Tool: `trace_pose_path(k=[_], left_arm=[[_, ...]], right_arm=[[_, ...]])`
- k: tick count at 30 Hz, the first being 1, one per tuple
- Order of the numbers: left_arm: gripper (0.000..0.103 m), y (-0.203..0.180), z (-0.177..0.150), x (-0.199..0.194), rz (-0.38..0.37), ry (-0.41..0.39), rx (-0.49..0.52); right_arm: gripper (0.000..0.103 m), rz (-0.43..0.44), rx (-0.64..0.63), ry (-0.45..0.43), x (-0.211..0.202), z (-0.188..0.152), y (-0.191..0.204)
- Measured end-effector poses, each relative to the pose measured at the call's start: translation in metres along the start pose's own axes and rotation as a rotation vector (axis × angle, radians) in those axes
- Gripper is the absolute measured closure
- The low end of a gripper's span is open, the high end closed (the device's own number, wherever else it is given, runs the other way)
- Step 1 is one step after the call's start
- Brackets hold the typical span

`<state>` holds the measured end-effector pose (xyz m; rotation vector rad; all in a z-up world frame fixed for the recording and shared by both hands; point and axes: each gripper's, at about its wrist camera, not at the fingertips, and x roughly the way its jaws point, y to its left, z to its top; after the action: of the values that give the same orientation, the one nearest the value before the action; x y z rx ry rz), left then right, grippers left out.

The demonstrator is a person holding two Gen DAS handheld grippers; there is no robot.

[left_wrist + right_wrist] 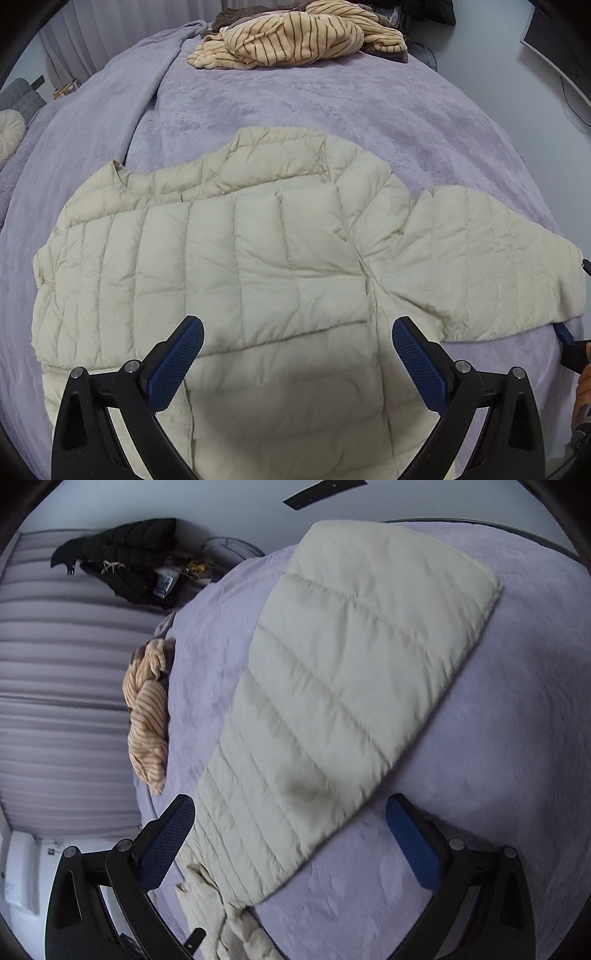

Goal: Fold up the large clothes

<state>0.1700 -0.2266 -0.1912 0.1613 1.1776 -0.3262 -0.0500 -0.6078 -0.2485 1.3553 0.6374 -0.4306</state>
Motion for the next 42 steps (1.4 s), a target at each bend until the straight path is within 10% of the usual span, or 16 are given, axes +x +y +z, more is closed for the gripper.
trace_pose_path(k=[4,9,17,26,34,42], left_arm=[[0.001,-0.007,0.021,0.019,0.066,-0.039,-0.038],[0.001,-0.019,0.032,0.048,0.089,-0.015,-0.05],[0.001,-0.049,0.02,0.081,0.147,0.023,0.09],[0.001,0.016,0.025,0.009,-0.017,-0.12,0.018],[0.001,0.172,0.005,-0.031,0.13,-0.157,-0.181],[0.001,0.269,-0.04,-0.018,0.229,-0.092,-0.281]], right_arm=[[0.004,0.052,0.096,-0.037,0.004,0.022,-0.005],[0.087,0.104,0.154,0.0,0.015,0.033,-0.012],[0.092,0.364,0.019,0.063,0.008,0.02,0.044],[0.092,0.493,-0.344,0.226,0.032,-0.049,0.2],[0.092,0.398,-0.717,0.394,0.102,-0.191,0.298],[0.092,0.11,-1.025,0.531,0.205,-0.342,0.292]])
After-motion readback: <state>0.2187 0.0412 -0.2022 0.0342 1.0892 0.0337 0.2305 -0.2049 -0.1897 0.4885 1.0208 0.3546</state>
